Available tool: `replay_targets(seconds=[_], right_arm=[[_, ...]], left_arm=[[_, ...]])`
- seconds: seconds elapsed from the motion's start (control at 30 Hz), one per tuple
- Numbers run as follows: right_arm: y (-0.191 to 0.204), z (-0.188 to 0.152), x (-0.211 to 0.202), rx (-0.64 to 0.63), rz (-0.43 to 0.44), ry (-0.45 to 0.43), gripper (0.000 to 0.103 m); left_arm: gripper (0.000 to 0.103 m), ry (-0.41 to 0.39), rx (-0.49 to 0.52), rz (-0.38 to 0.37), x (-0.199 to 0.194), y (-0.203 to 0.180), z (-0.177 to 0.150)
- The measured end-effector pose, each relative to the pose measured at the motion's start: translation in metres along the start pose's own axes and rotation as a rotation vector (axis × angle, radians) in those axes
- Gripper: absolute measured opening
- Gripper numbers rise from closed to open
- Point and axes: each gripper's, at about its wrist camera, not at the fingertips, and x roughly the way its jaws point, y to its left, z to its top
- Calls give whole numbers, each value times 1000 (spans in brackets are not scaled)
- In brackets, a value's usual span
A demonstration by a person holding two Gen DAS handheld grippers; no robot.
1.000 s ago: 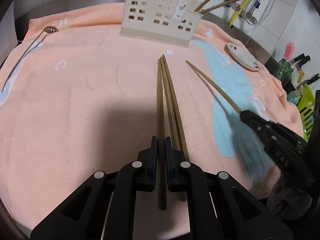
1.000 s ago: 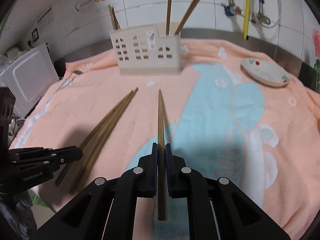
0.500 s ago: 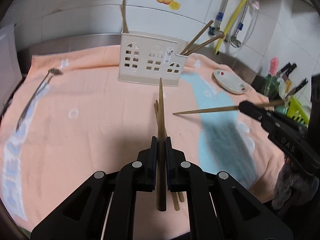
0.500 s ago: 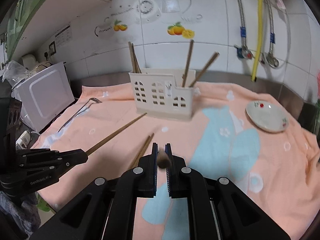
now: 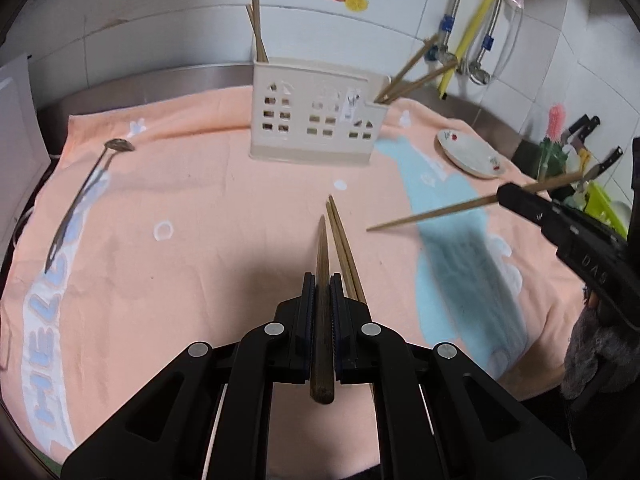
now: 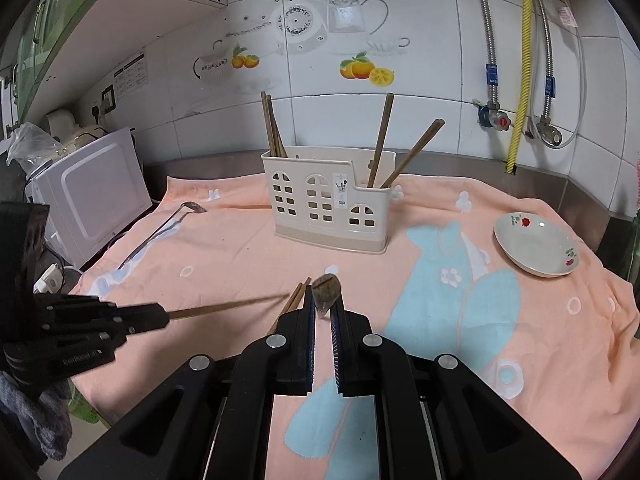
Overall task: Organize utensils
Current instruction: 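Lift both held chopsticks upright toward the beige caddy with both tools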
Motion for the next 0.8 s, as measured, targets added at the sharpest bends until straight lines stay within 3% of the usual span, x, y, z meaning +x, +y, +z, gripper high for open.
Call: replay_targets(seconds=[0.37,0.8], right_arm=[[-4,24,2,1,31,-5,7],[-21,132,0,-37,52,-56,7]], left_arm=[[7,-46,16,13,-11,6,30],[6,-99,52,-6,-21,12,99]])
